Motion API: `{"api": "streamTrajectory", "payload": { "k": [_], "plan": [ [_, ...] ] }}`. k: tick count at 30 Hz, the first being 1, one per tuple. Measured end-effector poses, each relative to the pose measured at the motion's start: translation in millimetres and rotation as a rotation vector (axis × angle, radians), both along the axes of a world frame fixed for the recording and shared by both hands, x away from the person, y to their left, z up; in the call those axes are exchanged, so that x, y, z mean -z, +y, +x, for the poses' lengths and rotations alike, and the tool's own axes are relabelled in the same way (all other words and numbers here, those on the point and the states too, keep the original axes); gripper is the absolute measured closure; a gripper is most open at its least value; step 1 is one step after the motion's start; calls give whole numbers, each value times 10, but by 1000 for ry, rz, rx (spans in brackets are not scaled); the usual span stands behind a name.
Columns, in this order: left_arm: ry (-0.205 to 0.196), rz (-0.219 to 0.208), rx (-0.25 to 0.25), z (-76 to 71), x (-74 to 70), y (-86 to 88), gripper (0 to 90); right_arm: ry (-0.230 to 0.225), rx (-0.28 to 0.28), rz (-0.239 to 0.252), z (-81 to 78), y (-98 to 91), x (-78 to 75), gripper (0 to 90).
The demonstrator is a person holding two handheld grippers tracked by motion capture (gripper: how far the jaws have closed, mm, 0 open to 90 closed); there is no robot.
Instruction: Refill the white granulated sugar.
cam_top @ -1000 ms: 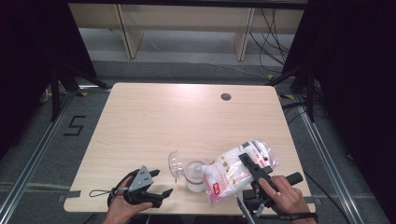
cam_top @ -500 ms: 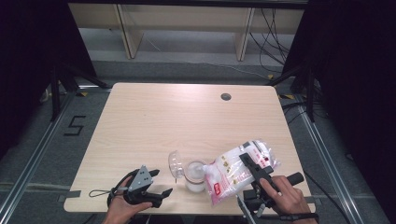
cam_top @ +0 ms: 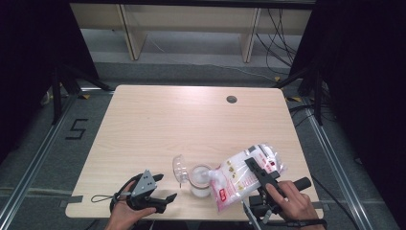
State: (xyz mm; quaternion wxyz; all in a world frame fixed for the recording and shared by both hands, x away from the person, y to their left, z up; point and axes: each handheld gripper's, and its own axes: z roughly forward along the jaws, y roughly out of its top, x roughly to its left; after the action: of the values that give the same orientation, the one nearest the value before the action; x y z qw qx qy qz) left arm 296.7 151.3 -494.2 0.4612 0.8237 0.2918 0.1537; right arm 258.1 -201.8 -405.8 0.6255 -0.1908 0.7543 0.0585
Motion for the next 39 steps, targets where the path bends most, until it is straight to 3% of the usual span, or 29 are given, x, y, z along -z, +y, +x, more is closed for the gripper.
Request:
{"api": "streamTrajectory", "payload": {
  "k": [1,4,6,7,9,12,14,16,17,19,20,22,24,25,27,29,34,35,36,39],
  "plan": [
    [17,-14,-17,-13,7,-9,196,11,13,14,-6,-5,13,651],
    [6,-6,-4,-6,-4,-1,196,-8,-17,2,5,7,-8,654],
    [-2,-4,-2,-4,-5,1,197,2,-25,10,0,18,-18,656],
    [7,-11,-6,-9,-3,-4,197,25,-4,31,-11,16,2,657],
    [-5,6,3,-1,-5,4,197,25,-1,43,-16,36,3,658],
    [-4,4,0,-4,-4,-2,197,36,-9,78,-11,45,2,661],
    [-3,4,0,-4,-3,-1,196,26,-35,68,6,48,-34,662],
    [-3,3,-1,-5,-1,-5,197,58,-7,101,0,28,-18,664],
    [-3,3,-1,-6,-1,-6,197,54,-22,98,18,27,-27,665],
    [16,-21,-21,-26,8,-24,197,74,-11,127,32,4,0,667],
    [15,-14,-19,-24,6,-19,197,67,-28,101,45,0,-16,668],
    [5,-3,-9,-12,3,-11,196,79,-31,136,46,-23,9,670],
    [13,-13,-12,-13,12,-16,197,117,3,193,30,-48,54,673],
    [18,-16,-15,-16,14,-20,197,106,-17,165,46,-46,36,674],
    [17,-15,-13,-17,13,-20,196,111,8,185,38,-62,54,675],
    [13,-14,-11,-13,12,-16,197,83,-16,138,50,-65,15,676],
    [9,-12,-13,-13,8,-13,196,91,3,154,25,-86,-7,678],
    [13,-14,-12,-13,9,-13,196,90,11,177,16,-93,-2,678],
    [14,-15,-16,-16,10,-15,196,71,-12,141,24,-88,-40,678],
    [15,-16,-14,-15,12,-15,196,64,-21,146,19,-91,-56,678]
  ]
}}
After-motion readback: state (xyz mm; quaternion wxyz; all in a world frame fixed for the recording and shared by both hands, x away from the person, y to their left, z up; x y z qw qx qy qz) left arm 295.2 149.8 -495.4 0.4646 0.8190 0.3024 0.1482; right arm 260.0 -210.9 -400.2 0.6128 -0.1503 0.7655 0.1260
